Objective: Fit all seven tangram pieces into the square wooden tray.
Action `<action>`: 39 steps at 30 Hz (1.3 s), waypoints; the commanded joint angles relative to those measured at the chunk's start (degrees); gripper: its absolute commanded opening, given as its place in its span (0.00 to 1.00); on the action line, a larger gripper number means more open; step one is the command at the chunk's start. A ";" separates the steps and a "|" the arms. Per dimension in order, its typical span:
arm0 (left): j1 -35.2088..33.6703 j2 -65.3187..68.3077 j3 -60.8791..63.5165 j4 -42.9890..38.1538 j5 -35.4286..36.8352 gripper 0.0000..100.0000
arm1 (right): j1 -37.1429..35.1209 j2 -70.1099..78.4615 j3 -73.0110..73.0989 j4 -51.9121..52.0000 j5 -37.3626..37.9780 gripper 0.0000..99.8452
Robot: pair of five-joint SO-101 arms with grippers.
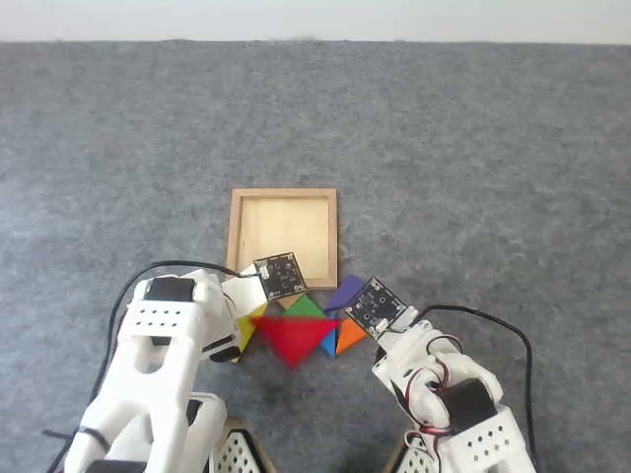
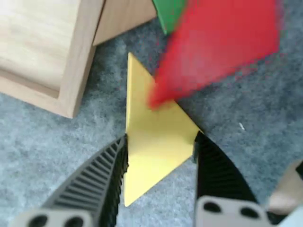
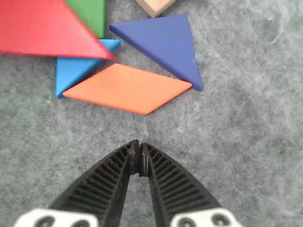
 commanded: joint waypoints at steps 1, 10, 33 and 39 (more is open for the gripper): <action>-0.35 -1.85 -0.66 -0.18 -0.62 0.19 | -0.40 -1.10 0.97 0.13 -0.53 0.01; 0.09 -21.80 0.92 11.78 -3.08 0.19 | -0.40 -1.10 0.97 0.13 -0.53 0.01; -0.35 -20.75 -5.58 15.21 10.81 0.26 | -0.40 -1.10 0.97 0.13 -0.53 0.01; -0.18 -14.86 -2.95 5.98 18.55 0.25 | -0.40 -1.10 0.97 0.13 -0.53 0.01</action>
